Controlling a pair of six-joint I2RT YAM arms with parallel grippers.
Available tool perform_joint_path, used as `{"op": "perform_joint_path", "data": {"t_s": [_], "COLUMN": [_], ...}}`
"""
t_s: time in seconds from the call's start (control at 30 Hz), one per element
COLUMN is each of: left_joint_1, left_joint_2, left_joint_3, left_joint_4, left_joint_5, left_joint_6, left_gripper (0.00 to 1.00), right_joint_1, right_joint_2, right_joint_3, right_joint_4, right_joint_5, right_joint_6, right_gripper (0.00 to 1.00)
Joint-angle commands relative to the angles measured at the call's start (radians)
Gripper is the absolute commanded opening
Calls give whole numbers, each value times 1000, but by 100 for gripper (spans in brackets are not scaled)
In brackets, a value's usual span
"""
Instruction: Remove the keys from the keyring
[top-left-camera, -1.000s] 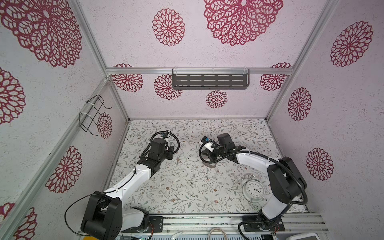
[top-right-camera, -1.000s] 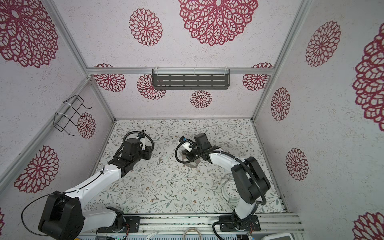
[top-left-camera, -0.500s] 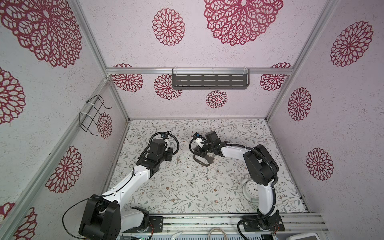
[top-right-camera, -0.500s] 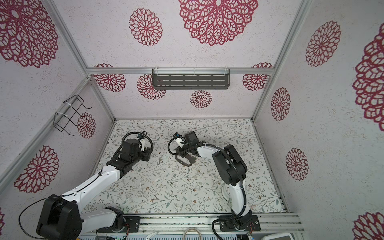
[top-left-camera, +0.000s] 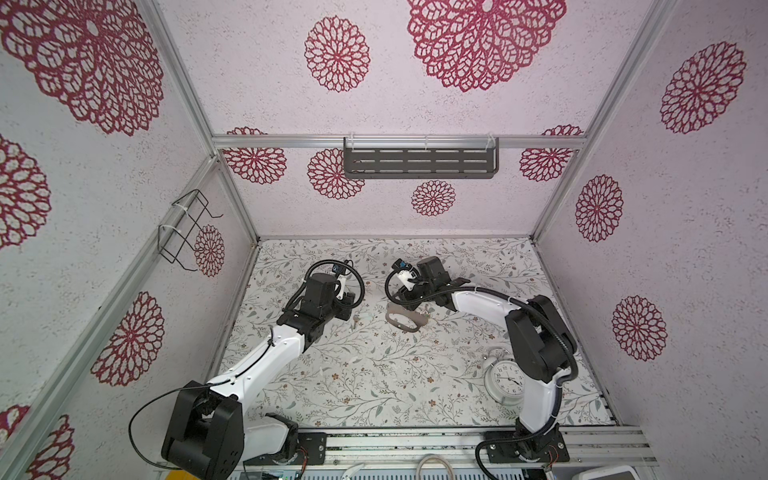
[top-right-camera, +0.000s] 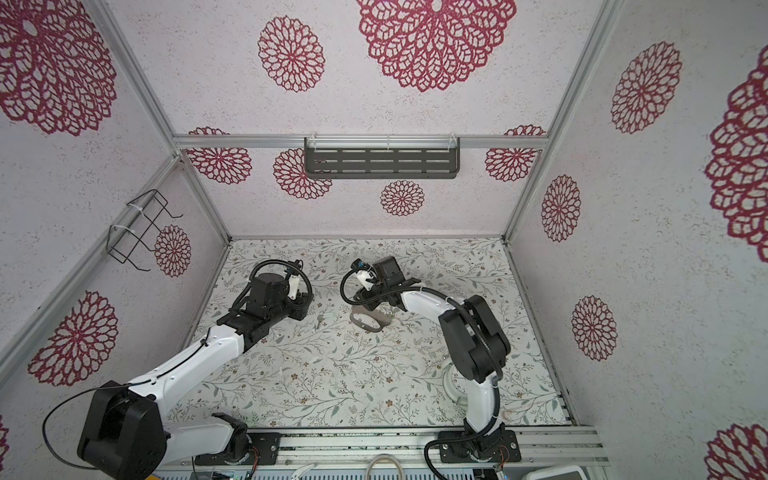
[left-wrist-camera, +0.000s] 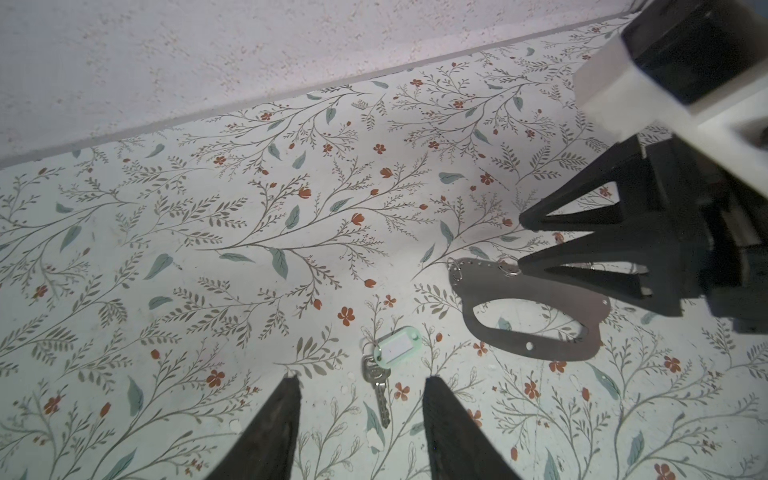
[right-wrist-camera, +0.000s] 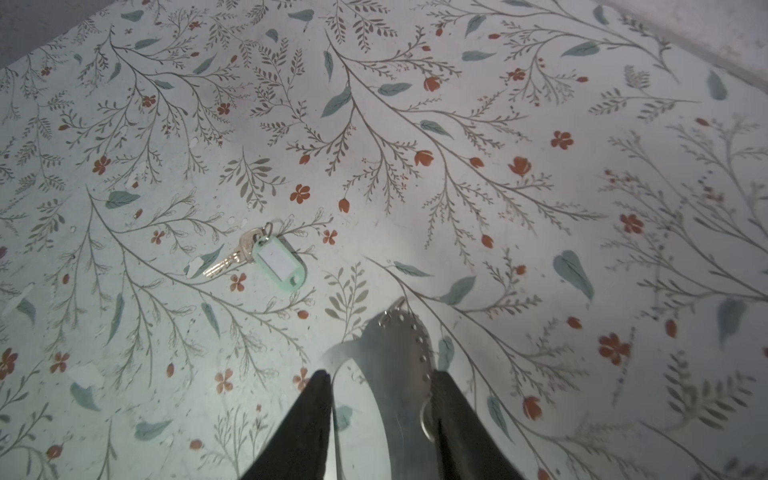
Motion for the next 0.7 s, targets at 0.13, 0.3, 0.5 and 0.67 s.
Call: {"op": "perform_joint_path", "data": {"t_s": [0.13,0.3,0.5,0.67], "left_joint_1": [-23,-26,-35,-36], "left_joint_2": [10,-1,1,12], "left_joint_3": [10,2,-6,-1], "left_joint_4": [10,6,9,-5], "left_joint_5": [21,19,19,21], "left_joint_6": [14,8,-1,1], "left_gripper": [52,52,53,53], "right_joint_1": [3,23,61,89], "right_joint_2": [-98,-72,-34,20], "right_joint_3": [-129,-153,-153,-130], "right_joint_4": [-116,-131,-133,-129], "right_joint_5": [-1,21,45,40], "right_joint_6": [-69,-19,30,91], "right_gripper": [49,49,49,48]}}
